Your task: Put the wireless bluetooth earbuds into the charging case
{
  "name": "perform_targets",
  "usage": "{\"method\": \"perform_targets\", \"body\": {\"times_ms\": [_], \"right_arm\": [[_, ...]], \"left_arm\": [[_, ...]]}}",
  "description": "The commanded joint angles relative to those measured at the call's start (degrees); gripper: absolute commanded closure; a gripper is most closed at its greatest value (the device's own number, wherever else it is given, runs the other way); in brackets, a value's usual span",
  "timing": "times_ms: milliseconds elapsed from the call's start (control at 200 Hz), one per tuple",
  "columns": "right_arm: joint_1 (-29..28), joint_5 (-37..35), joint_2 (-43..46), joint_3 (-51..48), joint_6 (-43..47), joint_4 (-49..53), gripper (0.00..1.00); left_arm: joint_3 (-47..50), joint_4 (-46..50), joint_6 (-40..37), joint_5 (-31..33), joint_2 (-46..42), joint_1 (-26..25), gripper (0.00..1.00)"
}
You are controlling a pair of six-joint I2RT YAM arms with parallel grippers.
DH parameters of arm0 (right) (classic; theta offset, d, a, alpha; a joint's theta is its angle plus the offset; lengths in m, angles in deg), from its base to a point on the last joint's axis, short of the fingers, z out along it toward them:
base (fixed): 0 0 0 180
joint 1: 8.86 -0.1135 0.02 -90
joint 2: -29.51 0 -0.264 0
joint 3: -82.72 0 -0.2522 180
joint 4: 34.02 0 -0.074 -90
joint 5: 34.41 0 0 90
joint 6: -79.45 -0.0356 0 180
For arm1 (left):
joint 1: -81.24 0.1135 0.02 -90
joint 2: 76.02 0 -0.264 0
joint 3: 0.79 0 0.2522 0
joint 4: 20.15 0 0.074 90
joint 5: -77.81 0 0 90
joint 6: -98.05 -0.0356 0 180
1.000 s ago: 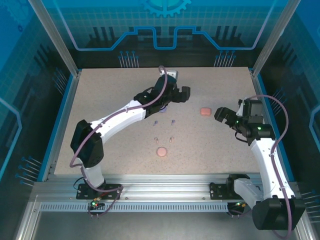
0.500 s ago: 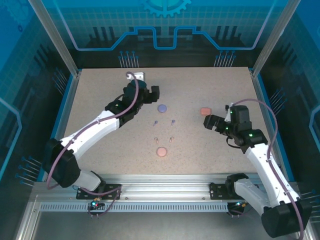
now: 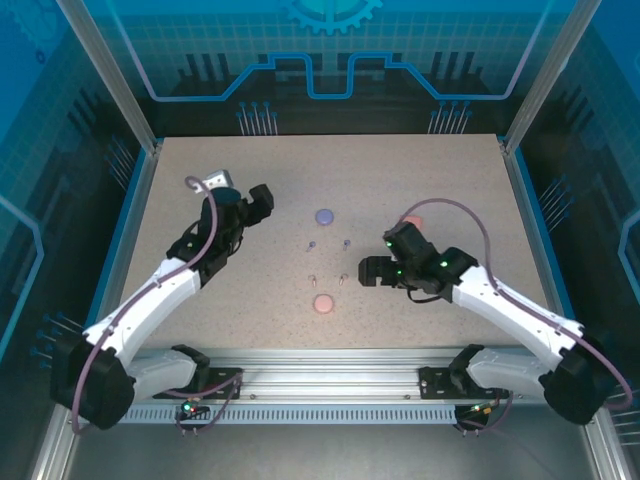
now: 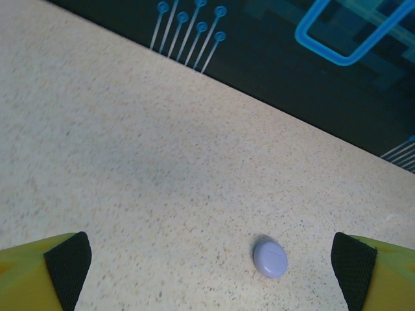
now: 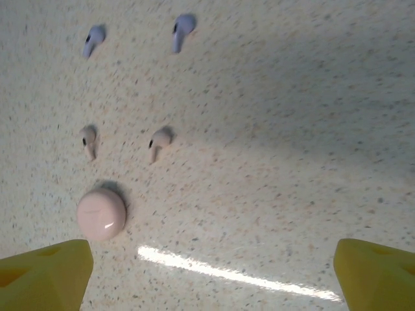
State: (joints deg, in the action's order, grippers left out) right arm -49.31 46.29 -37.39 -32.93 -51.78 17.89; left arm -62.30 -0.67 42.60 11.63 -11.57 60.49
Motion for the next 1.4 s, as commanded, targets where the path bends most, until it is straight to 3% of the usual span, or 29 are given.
{"method": "perform_targets", "body": {"times_ms": [0, 250, 570, 910, 1391], "right_arm": [[-4.3, -3.2, -5.4, 4.6, -1.6, 1.8, 0.06], [-10.8, -1.8, -22.4, 16.5, -1.4, 7.4, 0.13], [-16.8, -3.4, -37.8, 26.2, -1.4, 11.0, 0.13], [-18.1, -1.5, -43.8, 27.6, -2.0, 9.0, 0.16], [-18.3, 0.0, -48.7, 30.1, -1.9, 7.9, 0.31]], "left_arm": [[2.9, -0.3, 5.6, -1.8, -4.2, 0.8, 0.01], [4.6, 10.0, 10.5, -10.0, -7.3, 2.7, 0.01], [10.4, 12.1, 13.7, -19.8, -9.1, 8.7, 0.01], [13.2, 10.0, 14.0, -23.1, -9.2, 10.6, 0.01], [14.1, 7.8, 14.1, -23.8, -8.4, 10.7, 0.01]]}}
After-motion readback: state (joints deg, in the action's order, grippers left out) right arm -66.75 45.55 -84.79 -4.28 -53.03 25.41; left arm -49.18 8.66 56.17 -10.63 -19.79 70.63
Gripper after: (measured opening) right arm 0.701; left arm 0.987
